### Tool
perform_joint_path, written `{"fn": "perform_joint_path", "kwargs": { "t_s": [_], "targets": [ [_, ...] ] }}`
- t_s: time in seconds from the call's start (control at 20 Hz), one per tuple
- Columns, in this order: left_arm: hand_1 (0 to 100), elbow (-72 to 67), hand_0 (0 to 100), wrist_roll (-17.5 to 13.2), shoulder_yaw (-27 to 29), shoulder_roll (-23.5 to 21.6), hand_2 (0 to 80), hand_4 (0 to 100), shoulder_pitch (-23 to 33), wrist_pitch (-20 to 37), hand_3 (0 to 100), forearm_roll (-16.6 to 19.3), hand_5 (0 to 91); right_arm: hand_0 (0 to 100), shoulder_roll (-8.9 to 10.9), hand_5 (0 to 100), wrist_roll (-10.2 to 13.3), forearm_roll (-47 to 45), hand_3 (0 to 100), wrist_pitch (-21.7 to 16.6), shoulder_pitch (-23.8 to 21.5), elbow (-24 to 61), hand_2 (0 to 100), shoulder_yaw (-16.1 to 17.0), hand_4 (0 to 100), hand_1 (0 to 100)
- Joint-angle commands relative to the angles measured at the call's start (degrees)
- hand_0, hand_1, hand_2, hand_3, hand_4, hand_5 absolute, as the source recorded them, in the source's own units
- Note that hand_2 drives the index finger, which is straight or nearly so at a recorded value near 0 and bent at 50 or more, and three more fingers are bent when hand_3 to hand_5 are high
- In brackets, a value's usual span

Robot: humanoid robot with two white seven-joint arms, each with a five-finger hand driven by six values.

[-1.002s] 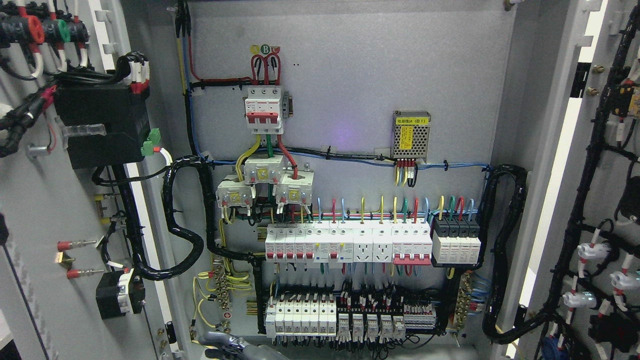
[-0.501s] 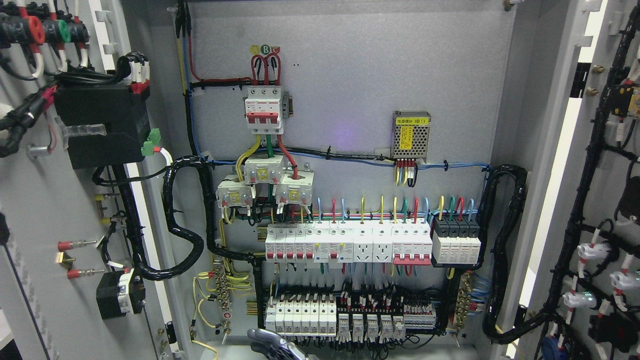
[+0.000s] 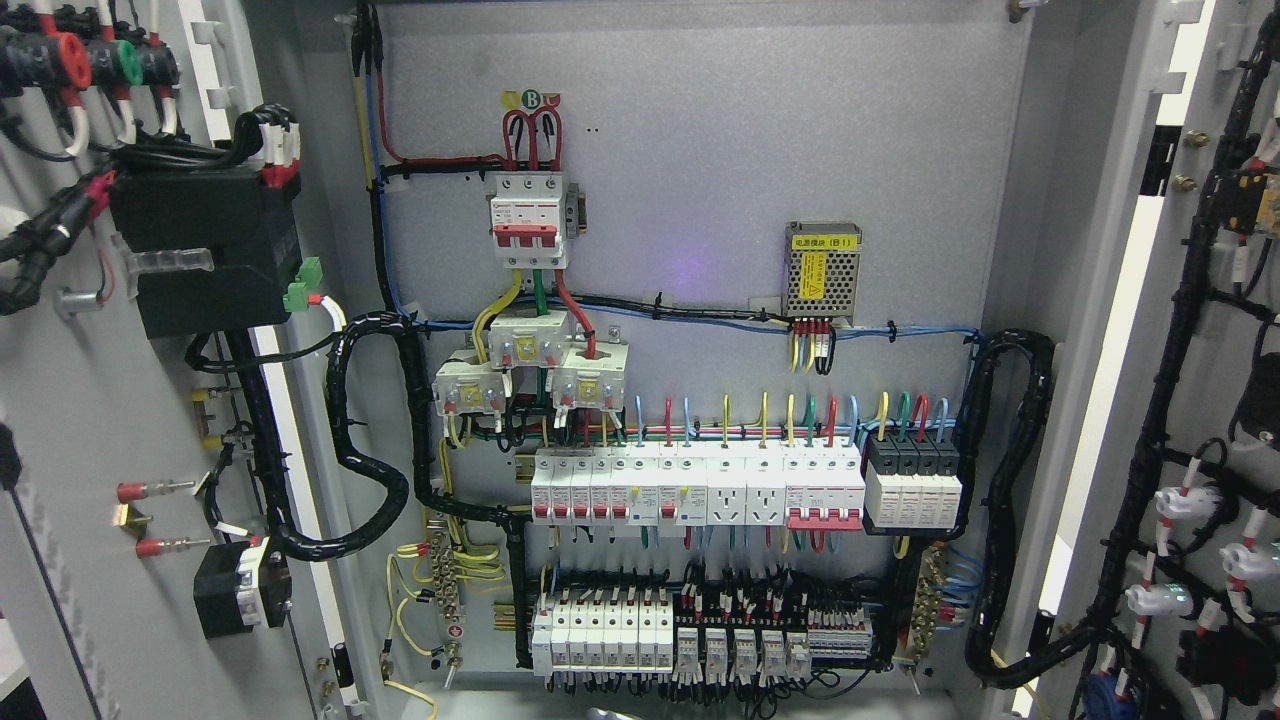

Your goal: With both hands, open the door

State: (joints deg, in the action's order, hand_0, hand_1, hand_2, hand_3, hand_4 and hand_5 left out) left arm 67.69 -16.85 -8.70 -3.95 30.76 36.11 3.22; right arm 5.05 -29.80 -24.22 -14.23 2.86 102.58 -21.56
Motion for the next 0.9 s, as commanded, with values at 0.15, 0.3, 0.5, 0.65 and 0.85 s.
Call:
{"fn": "perform_joint_path", "kwargs": {
  "t_s": [0.15, 0.3, 0.5, 0.65, 0.85],
  "targets": [
    [0, 27.5, 0, 0.4, -5.3, -2.9, 0.0, 0, 1.4, 3.4, 0, -0.1, 0.0, 38, 8.83, 0, 0.0, 0.0, 0, -4.4, -8.0, 7.8, 0, 6.6, 0, 0],
    [0, 30.2, 0, 0.4, -5.3, -2.4, 0.0, 0, -0.1, 3.4, 0, -0.1, 0.0, 38, 11.20, 0, 0.0, 0.0, 0, -8.7, -10.8, 9.6, 0, 7.8, 0, 0],
    [0, 35.0, 0, 1.1, -5.0, -1.5, 0.0, 0, -1.8, 3.4, 0, -0.5, 0.0, 38, 13.23, 0, 0.0, 0.0, 0, -13.8, -14.3, 11.2, 0, 10.7, 0, 0],
    [0, 38.4, 0, 3.3, -4.8, -1.3, 0.0, 0, -2.2, 3.5, 0, -1.1, 0.0, 38, 13.67, 0, 0.0, 0.0, 0, -19.4, -15.9, 11.2, 0, 13.1, 0, 0],
    [0, 40.4, 0, 3.4, -4.8, -1.0, 0.0, 0, -2.9, 8.3, 0, -1.2, 0.0, 38, 14.55, 0, 0.1, -0.1, 0, -27.2, -17.9, 11.3, 0, 16.1, 0, 0]
  ]
}}
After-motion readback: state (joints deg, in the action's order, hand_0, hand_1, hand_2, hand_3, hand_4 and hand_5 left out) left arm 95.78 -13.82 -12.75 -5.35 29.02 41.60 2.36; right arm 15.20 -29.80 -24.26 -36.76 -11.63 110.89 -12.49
